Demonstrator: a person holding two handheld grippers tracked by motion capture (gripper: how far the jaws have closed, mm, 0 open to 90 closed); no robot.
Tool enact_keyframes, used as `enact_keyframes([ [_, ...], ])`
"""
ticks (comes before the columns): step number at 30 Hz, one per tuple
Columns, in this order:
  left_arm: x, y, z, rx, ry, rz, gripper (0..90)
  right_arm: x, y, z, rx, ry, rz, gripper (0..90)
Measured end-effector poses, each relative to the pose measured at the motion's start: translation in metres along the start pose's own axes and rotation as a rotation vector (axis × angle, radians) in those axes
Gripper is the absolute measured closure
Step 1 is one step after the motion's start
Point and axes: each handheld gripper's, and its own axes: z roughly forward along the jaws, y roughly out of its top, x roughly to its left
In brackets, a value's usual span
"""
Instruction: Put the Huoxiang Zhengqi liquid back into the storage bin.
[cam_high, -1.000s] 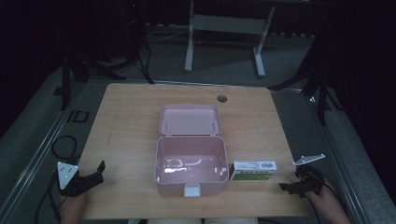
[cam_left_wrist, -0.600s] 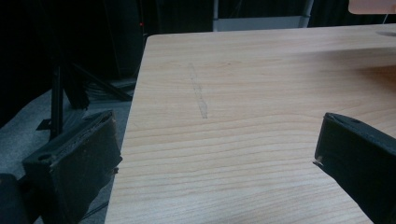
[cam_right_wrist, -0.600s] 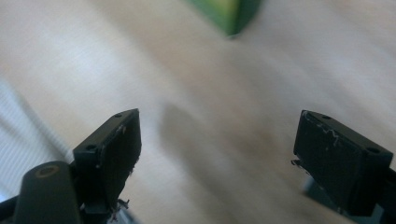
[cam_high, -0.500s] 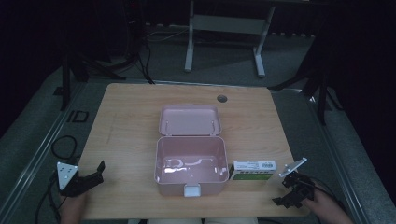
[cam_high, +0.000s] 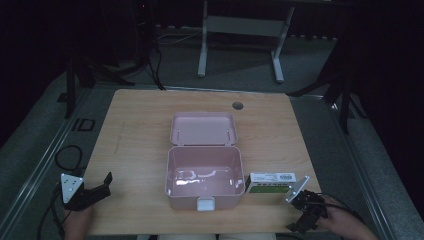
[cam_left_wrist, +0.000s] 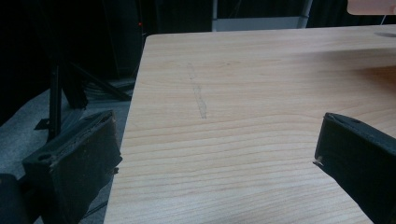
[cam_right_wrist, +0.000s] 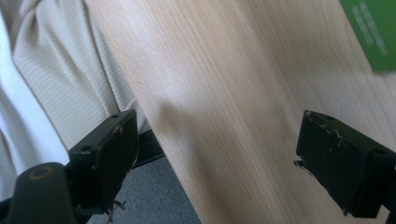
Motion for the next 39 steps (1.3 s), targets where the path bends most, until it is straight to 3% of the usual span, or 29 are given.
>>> enact_keyframes([
  [2,0.000,0.000,0.000,0.000,-0.001,0.000,0.4,0.002,0.002,0.000,0.003,0.002,-0.011,12.6],
  [6,0.000,0.000,0.000,0.000,-0.002,-0.001,0.4,0.012,0.013,0.001,0.065,-0.013,-0.123,13.2],
  [9,0.000,0.000,0.000,0.000,-0.003,0.000,0.4,0.016,0.022,0.002,0.098,0.030,-0.174,13.5],
  [17,0.000,0.000,0.000,-0.001,-0.004,-0.001,0.4,0.027,0.046,0.000,0.153,0.014,-0.299,13.8],
  [24,0.001,0.000,0.000,0.000,-0.007,-0.002,0.4,0.032,0.065,-0.006,0.179,-0.004,-0.323,15.0],
  [28,0.001,0.000,0.000,-0.001,-0.007,-0.001,0.4,0.036,0.073,-0.014,0.184,0.009,-0.377,17.1],
  [35,0.001,0.000,0.000,0.000,-0.009,-0.001,0.4,0.038,0.087,-0.038,0.154,0.001,-0.426,17.1],
  [39,0.001,0.000,0.000,0.000,-0.010,-0.001,0.4,0.036,0.094,-0.052,0.157,-0.034,-0.450,17.6],
])
